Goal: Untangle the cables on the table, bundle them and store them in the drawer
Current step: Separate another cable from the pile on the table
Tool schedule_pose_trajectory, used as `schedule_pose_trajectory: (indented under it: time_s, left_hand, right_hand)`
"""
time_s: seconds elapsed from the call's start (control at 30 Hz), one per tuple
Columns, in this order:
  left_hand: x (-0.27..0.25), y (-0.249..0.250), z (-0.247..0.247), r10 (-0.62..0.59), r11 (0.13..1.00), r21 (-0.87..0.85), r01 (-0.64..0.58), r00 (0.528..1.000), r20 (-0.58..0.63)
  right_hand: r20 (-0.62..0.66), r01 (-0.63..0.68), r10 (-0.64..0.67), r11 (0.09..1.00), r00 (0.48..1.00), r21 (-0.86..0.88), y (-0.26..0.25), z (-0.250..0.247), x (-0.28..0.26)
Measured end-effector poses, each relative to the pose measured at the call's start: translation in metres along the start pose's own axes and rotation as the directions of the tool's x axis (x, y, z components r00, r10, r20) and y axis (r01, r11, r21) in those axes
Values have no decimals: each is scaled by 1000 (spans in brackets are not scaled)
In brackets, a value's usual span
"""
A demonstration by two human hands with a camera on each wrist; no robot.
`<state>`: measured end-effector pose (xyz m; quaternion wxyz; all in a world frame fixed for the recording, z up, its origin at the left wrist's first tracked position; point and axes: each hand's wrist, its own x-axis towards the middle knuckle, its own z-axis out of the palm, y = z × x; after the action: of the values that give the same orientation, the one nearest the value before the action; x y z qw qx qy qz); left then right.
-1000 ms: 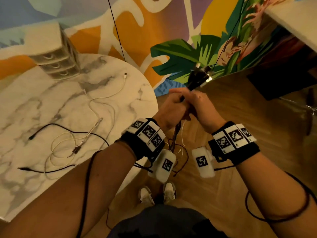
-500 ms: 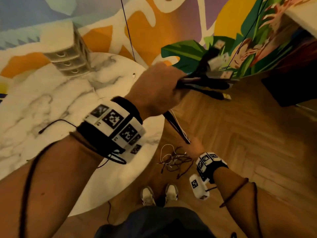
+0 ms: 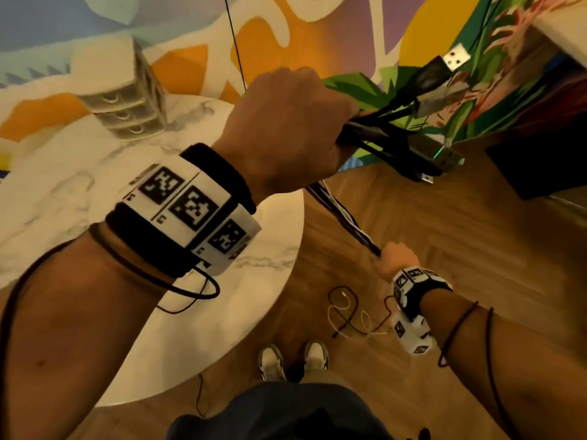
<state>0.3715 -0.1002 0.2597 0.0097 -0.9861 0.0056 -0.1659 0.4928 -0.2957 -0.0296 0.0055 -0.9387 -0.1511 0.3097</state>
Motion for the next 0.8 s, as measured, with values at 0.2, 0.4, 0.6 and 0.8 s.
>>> schedule_pose_trajectory:
  time_s: [0.2, 0.4, 0.6, 0.8]
  left_hand:
    - [-1, -3, 12, 4, 997, -78, -10, 998, -68]
    - [-5, 10, 34, -12, 951, -305, -39, 987, -163]
    - [-3, 33, 90, -450, 400, -805, 437, 859, 243]
    - [-27, 35, 138, -350, 399, -754, 521, 847, 400]
  right_hand:
    - [125, -78, 49, 968, 991, 238, 12, 29, 2]
    - [116, 34, -52, 988, 992, 153, 6, 23, 8]
    - [-47, 392, -397, 869, 917, 302, -16, -16, -8]
    - [-240, 324, -629, 20, 739, 946, -71, -94, -87]
